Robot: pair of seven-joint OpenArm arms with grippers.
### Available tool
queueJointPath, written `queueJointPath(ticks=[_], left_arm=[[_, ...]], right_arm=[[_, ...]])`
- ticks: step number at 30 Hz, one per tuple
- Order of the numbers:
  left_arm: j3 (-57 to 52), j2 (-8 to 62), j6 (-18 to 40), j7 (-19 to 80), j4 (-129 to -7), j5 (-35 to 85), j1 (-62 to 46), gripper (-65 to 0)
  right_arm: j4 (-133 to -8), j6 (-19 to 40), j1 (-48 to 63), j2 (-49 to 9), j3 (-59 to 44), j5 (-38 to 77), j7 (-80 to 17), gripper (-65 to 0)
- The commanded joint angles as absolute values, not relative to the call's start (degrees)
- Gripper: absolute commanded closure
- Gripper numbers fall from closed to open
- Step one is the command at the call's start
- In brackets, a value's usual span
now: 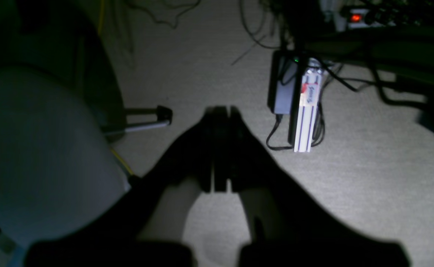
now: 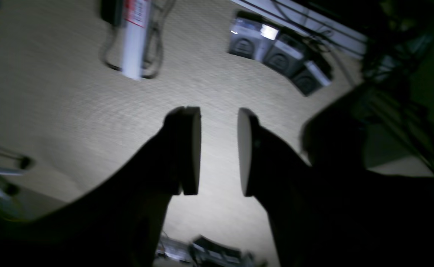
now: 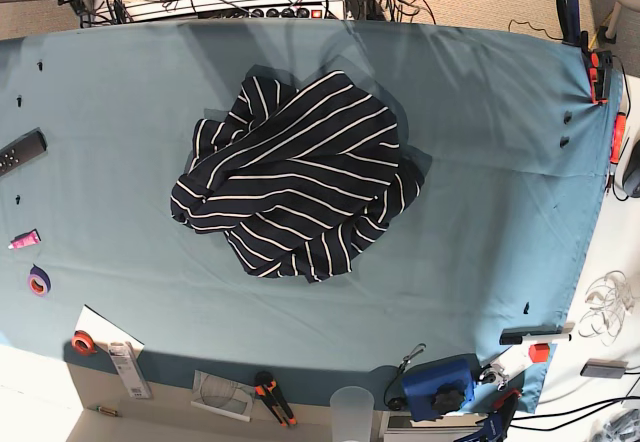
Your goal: Layout the t-shirt on the table in an organized manner, then fold the t-shirt properly
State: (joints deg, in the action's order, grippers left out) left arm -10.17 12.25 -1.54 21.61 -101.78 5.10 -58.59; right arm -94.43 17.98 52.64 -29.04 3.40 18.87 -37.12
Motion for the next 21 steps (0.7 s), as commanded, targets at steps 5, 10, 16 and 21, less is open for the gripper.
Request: queueJointPath(ticks=[5, 10, 16, 21], left_arm=[[-12.1, 12.5, -1.5, 21.9, -114.4, 4.8, -65.8, 0.0], [-15.4, 12.5, -1.5, 22.4, -124.7, 4.8, -68.9, 0.0], [-18.7, 12.5, -1.5, 23.2, -132.1, 4.8, -68.4, 0.0], [-18.9, 12.5, -1.5, 23.1, -134.4, 4.8, -64.9, 0.0]], right_arm=[[-104.0, 22.3, 58.1, -29.7, -3.9, 25.1, -39.6, -17.6], [-111.7, 25.6, 60.2, -29.7, -10.9, 31.6, -43.1, -17.6], [-118.5, 28.8, 60.1, -29.7, -18.7, 40.0, -46.1, -17.6], [-123.2, 28.8, 59.8, -29.7, -23.1, 41.1, -46.1, -17.6]])
